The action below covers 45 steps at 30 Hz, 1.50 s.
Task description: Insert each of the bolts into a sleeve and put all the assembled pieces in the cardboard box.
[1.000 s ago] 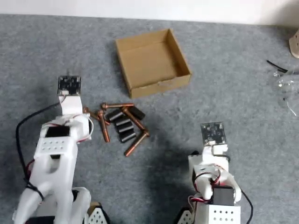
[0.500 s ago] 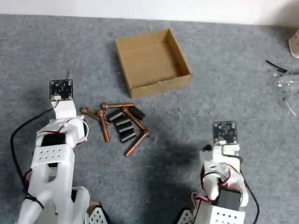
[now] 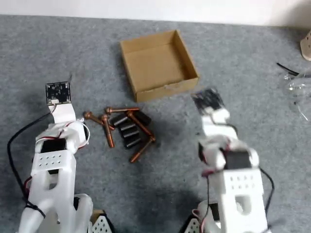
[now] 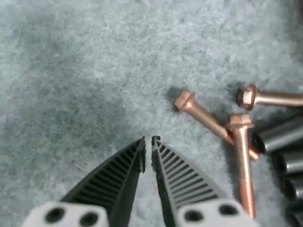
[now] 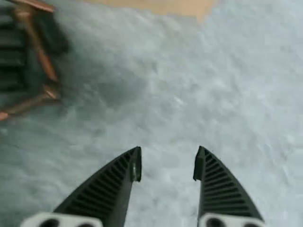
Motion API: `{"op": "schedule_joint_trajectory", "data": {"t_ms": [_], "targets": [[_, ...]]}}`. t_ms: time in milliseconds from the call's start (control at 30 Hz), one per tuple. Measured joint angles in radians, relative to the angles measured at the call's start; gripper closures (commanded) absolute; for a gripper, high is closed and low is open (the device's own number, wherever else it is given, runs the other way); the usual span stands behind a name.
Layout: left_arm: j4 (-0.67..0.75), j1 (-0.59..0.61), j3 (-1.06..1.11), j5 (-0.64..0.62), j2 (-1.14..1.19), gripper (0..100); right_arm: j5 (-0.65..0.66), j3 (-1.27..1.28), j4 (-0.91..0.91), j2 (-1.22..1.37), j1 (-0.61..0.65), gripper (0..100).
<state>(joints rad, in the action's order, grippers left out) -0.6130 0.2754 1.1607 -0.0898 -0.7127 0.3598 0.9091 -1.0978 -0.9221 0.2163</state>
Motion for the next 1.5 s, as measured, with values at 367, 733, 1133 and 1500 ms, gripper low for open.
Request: {"op": "schedule_joint_trajectory", "data": {"t_ms": [367, 733, 1133, 1500], "targets": [[0.049, 0.009, 0.014, -0.002, 0.000, 96, -0.100, -0.341, 0.160, 0.605, 0.310, 82.5], [0.084, 0.009, 0.028, -0.006, 0.000, 96, -0.103, -0.509, 0.187, 0.844, 0.439, 82.5], [0.084, 0.009, 0.029, -0.006, -0.002, 96, -0.103, -0.520, 0.322, 1.062, 0.454, 82.5], [0.084, 0.009, 0.029, -0.008, -0.005, 96, -0.103, -0.542, 0.419, 1.134, 0.434, 82.5]]}}
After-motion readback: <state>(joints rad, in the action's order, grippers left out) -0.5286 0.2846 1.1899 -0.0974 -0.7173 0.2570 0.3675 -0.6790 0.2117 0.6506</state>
